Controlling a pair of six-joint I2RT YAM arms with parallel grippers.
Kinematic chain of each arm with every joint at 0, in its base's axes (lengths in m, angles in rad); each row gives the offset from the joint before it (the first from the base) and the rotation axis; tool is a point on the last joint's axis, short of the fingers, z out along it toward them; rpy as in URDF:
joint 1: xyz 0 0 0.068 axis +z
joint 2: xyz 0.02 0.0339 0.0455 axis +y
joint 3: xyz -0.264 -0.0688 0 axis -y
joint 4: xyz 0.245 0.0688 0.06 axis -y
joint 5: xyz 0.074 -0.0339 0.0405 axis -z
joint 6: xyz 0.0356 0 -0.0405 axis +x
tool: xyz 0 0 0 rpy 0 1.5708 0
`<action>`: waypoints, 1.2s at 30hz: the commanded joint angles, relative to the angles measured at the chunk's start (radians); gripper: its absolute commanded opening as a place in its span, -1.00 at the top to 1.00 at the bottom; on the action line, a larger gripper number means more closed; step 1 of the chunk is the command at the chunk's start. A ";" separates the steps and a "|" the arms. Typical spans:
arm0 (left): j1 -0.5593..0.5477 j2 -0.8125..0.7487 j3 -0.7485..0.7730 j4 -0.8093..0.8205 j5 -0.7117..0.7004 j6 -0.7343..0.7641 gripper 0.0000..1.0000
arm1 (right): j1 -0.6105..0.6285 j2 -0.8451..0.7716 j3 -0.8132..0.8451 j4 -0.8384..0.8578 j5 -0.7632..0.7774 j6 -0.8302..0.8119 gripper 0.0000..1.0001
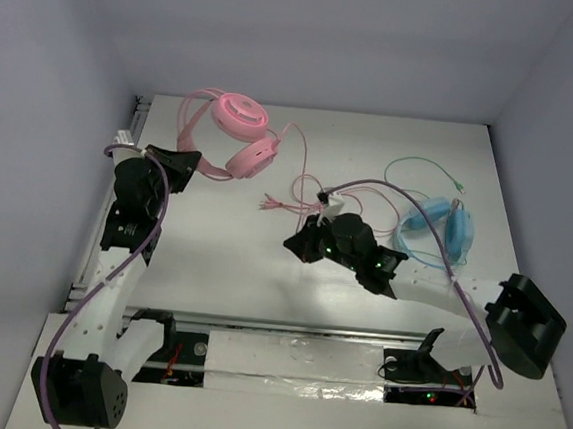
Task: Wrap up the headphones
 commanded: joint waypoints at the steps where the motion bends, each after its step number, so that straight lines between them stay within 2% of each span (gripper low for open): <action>1: -0.003 -0.114 0.003 0.107 -0.175 -0.005 1.00 | 0.012 -0.114 -0.091 -0.169 0.162 0.068 1.00; 4: -0.003 -0.161 -0.026 0.078 -0.245 0.017 1.00 | 0.012 -0.156 -0.117 -0.285 0.215 0.088 1.00; 7: -0.003 -0.186 -0.066 0.073 -0.294 0.023 1.00 | 0.039 -0.178 -0.067 -0.416 0.235 0.059 1.00; 10: -0.045 -0.184 -0.129 0.098 -0.305 0.002 1.00 | 0.125 -0.110 0.065 -0.519 0.294 0.025 1.00; 12: -0.114 -0.177 -0.140 0.072 -0.394 0.015 1.00 | 0.179 -0.040 0.180 -0.589 0.343 0.002 1.00; 14: -0.145 -0.171 -0.126 0.035 -0.502 0.064 1.00 | 0.265 0.002 0.251 -0.640 0.371 -0.016 1.00; 17: -0.168 -0.151 -0.097 -0.017 -0.601 0.130 1.00 | 0.364 0.054 0.367 -0.806 0.434 -0.050 1.00; 21: -0.225 -0.108 -0.095 -0.054 -0.656 0.196 1.00 | 0.389 0.063 0.469 -0.989 0.491 -0.082 1.00; 24: -0.274 -0.086 -0.125 -0.062 -0.666 0.222 1.00 | 0.389 0.013 0.541 -1.077 0.535 -0.136 1.00; 29: -0.361 -0.056 -0.174 -0.091 -0.625 0.285 1.00 | 0.359 -0.082 0.674 -1.097 0.646 -0.268 1.00; 34: -0.383 -0.048 -0.174 -0.128 -0.493 0.359 1.00 | 0.181 -0.099 0.756 -0.944 0.653 -0.462 1.00; 36: -0.383 -0.045 -0.160 -0.166 -0.421 0.377 1.00 | 0.156 -0.090 0.770 -0.864 0.660 -0.524 1.00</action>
